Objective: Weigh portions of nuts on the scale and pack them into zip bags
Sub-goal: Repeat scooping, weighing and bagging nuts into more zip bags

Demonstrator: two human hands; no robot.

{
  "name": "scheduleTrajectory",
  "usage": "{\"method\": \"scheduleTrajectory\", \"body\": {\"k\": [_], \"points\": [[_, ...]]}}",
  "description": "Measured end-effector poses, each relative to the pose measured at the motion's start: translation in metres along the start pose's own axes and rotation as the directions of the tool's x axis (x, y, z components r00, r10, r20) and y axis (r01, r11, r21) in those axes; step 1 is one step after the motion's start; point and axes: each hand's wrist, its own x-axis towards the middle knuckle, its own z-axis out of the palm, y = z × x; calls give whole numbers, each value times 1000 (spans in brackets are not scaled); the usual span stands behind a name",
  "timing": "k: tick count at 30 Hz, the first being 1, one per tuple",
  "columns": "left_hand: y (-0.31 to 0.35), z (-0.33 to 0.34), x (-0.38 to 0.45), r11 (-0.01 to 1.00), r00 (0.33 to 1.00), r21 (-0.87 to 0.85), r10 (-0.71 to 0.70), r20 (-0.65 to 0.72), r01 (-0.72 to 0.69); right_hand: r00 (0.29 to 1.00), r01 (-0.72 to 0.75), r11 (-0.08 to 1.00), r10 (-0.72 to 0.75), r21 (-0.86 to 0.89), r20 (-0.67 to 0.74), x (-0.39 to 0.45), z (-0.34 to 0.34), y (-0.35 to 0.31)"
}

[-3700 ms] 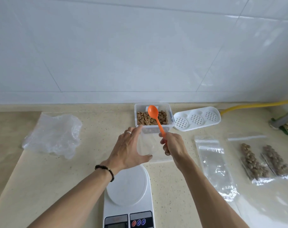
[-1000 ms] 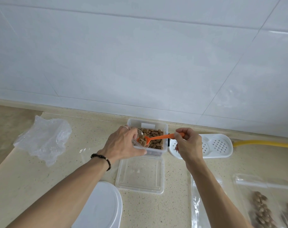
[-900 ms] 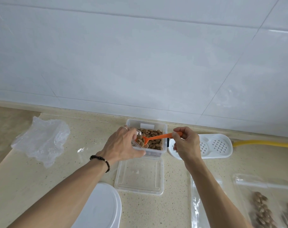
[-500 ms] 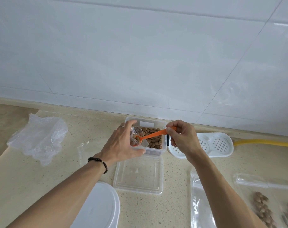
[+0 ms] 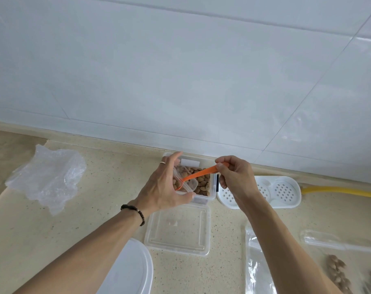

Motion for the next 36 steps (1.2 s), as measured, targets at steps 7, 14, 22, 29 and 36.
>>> {"method": "scheduleTrajectory", "body": {"k": [7, 14, 22, 29, 36], "points": [[0, -5, 12, 980, 968, 197, -9, 251, -42, 949, -190, 965, 228, 181, -218, 6, 8, 24], [-16, -10, 9, 827, 959, 558, -211, 187, 73, 956, -125, 975, 169, 186, -241, 5, 10, 28], [-12, -10, 15, 976, 986, 169, -151, 72, 137, 960, 278, 950, -276, -143, 37, -6, 10, -23], [-17, -18, 14, 986, 987, -16, -163, 3, 163, 909, 417, 846, -380, -333, 172, -7, 12, -49], [-11, -25, 9, 986, 986, -16, -167, 29, 168, 904, 412, 849, -334, -331, 267, -16, 20, -55]]}}
